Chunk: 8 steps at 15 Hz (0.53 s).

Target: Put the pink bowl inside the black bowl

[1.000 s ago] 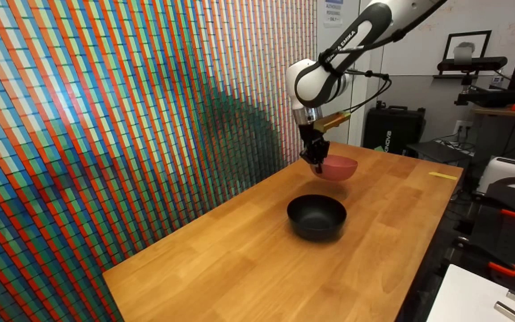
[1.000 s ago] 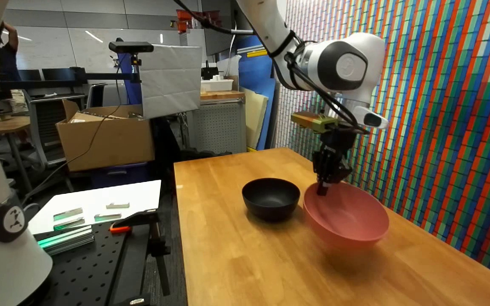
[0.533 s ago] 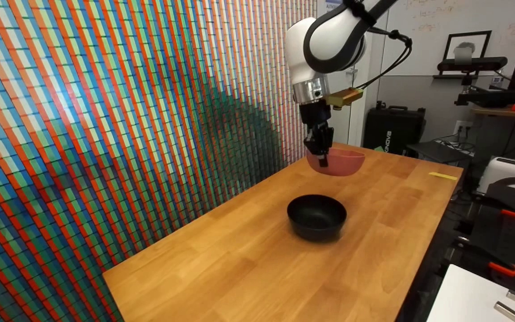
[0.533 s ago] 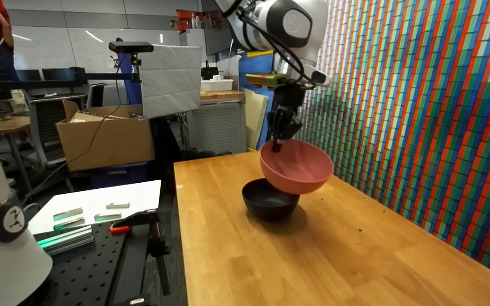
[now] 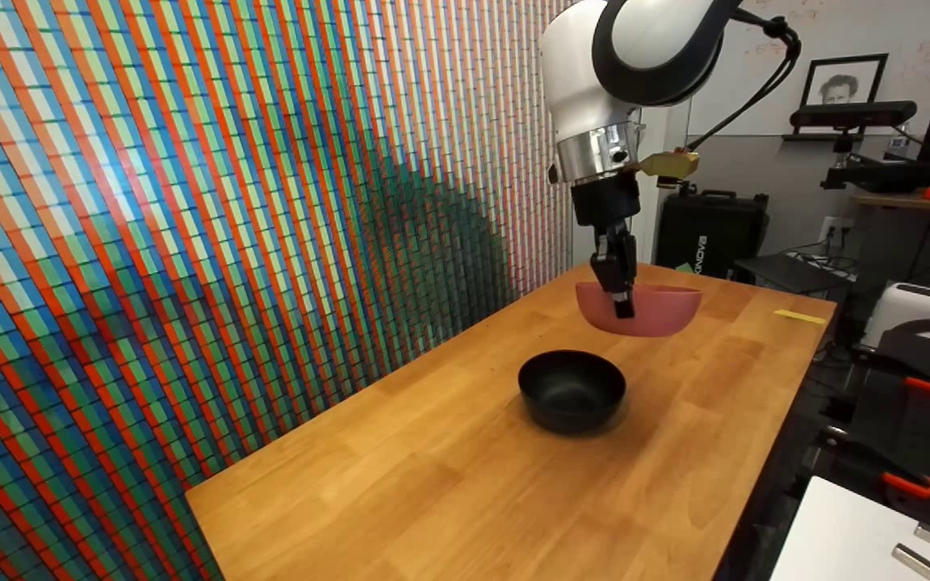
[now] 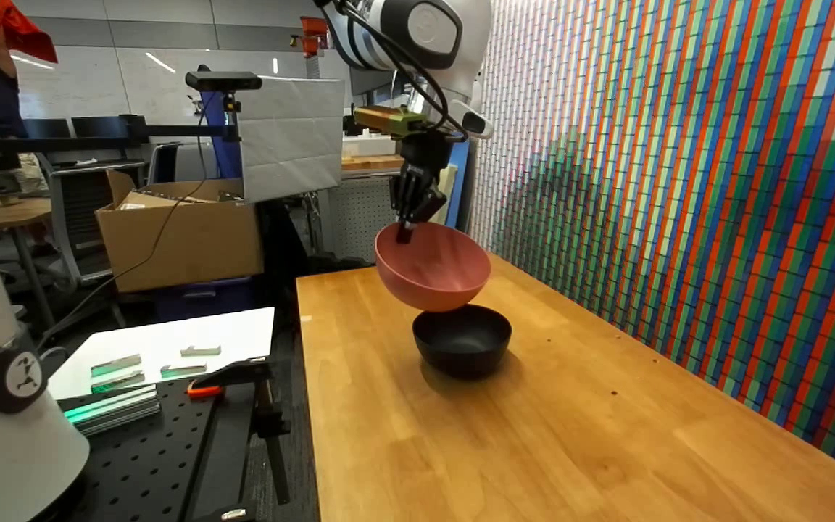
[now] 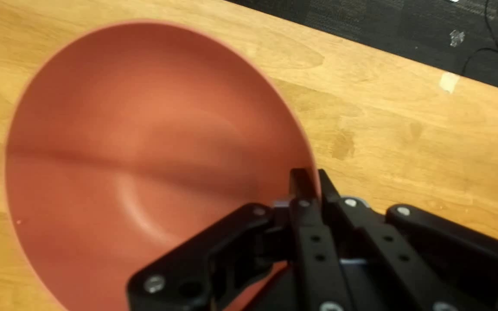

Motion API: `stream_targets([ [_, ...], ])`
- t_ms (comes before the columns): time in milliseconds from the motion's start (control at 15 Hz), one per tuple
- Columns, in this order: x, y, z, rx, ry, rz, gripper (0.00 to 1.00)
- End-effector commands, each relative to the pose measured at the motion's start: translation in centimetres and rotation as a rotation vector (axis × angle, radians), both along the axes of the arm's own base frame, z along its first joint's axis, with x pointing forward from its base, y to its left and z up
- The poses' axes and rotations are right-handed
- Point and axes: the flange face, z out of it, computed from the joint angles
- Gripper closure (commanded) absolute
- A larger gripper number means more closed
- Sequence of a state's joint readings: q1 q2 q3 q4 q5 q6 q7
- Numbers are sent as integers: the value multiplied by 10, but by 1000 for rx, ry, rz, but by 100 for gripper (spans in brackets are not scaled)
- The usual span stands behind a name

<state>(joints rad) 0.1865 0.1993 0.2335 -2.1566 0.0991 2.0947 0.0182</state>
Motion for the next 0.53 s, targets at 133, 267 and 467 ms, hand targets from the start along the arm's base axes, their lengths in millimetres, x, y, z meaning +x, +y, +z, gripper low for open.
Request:
stream_targets([
  [133, 30, -11, -22, -6, 14, -41, 95],
  [267, 29, 7, -21, -19, 20, -49, 94],
  [467, 31, 18, -20, -103, 48, -62, 94],
])
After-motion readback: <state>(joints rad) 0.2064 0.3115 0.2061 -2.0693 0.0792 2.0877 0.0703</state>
